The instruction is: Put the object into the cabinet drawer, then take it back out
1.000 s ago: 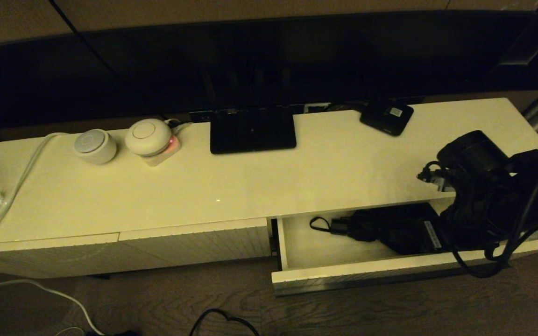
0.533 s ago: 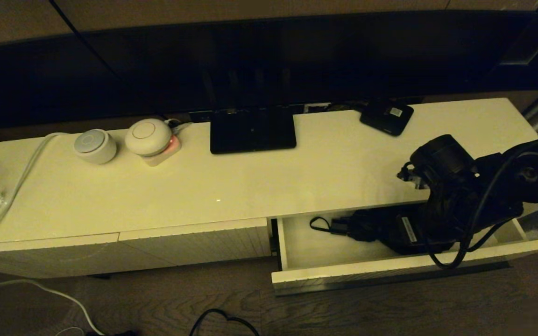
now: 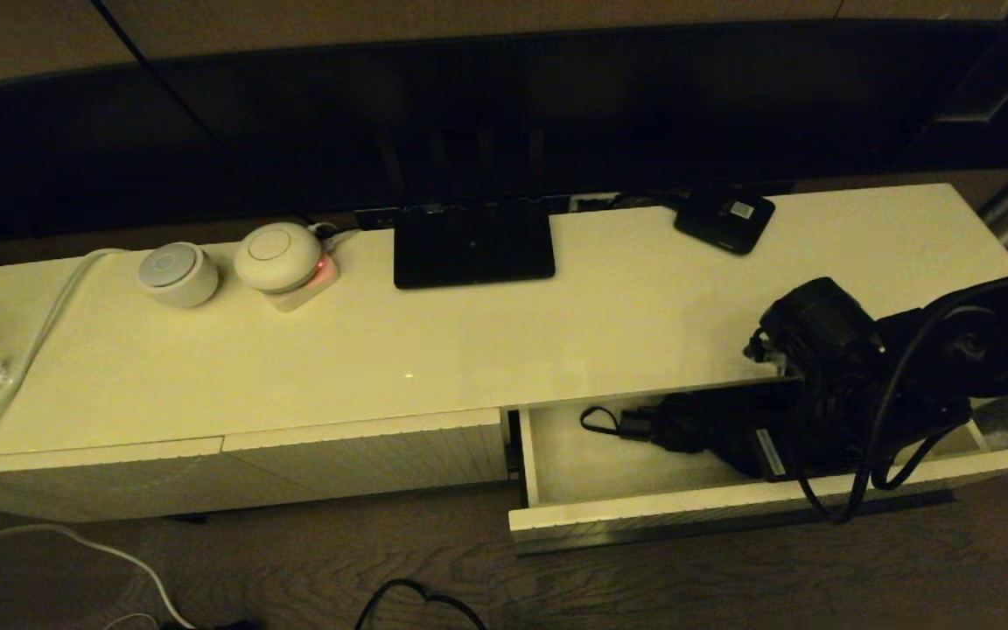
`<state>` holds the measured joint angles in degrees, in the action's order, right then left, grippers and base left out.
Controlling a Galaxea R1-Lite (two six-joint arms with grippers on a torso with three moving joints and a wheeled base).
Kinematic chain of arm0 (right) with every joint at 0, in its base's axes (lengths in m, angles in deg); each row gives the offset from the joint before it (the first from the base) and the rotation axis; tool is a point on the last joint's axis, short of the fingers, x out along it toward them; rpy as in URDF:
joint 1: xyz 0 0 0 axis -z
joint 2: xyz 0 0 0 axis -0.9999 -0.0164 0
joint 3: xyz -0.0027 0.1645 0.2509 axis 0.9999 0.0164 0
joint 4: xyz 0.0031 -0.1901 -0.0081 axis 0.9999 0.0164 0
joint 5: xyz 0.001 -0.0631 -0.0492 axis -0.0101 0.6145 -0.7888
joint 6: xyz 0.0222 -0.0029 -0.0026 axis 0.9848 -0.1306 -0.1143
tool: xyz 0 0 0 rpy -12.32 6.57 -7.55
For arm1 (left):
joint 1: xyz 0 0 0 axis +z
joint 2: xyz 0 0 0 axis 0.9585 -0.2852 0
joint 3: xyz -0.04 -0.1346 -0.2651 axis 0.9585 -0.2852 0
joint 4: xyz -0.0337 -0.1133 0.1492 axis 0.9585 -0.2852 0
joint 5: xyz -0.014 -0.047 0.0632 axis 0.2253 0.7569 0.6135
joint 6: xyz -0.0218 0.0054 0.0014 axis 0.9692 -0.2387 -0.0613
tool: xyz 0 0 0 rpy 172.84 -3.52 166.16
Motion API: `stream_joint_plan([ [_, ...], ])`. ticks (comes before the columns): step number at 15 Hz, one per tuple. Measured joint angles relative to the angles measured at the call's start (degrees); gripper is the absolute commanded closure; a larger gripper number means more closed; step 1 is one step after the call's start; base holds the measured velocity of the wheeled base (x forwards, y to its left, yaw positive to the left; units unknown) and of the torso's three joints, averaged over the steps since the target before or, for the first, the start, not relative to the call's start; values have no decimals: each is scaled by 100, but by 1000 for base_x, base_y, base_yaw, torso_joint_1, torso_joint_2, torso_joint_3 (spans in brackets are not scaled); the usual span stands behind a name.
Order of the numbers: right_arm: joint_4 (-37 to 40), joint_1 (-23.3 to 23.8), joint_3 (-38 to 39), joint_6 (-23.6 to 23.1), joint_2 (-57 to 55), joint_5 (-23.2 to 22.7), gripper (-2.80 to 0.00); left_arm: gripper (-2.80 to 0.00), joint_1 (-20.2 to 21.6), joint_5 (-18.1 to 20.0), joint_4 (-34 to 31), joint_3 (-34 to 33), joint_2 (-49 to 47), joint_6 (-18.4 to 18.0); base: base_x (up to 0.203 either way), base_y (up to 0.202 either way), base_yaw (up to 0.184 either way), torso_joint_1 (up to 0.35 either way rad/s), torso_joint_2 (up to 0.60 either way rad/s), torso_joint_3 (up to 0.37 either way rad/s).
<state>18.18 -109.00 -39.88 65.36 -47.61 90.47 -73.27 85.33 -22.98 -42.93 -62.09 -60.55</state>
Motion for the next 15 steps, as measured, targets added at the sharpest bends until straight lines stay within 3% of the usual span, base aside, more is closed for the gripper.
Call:
stream_joint_plan([
  [15, 185, -441, 1523, -9, 209, -62, 0, 0, 0, 0, 0, 0, 0, 0, 0, 0, 0, 0, 0, 0],
])
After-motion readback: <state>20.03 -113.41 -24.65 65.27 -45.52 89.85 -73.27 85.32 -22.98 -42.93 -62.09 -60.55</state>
